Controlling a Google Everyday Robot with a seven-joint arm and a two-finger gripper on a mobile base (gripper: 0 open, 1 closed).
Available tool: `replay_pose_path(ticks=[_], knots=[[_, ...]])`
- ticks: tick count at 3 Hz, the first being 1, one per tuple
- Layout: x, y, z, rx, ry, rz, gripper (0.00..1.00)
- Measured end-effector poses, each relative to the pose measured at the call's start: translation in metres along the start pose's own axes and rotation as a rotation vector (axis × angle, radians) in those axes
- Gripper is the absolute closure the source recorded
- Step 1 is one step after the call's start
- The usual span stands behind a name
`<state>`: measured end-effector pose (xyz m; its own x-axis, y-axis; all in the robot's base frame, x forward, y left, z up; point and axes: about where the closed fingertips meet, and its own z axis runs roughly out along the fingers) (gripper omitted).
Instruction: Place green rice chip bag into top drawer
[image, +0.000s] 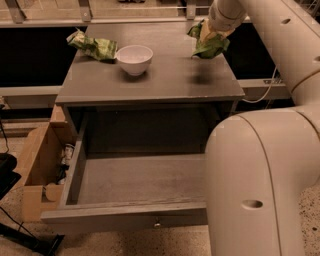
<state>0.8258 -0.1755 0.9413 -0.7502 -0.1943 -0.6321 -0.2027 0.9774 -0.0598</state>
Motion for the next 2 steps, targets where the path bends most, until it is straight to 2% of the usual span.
replay_pose_path(ticks=[1,2], knots=[[0.009,-0.001,-0.041,-0.049,0.020,-0.013,1.00],[0.035,-0.009,-0.084,-0.041,0.114,-0.044,1.00]])
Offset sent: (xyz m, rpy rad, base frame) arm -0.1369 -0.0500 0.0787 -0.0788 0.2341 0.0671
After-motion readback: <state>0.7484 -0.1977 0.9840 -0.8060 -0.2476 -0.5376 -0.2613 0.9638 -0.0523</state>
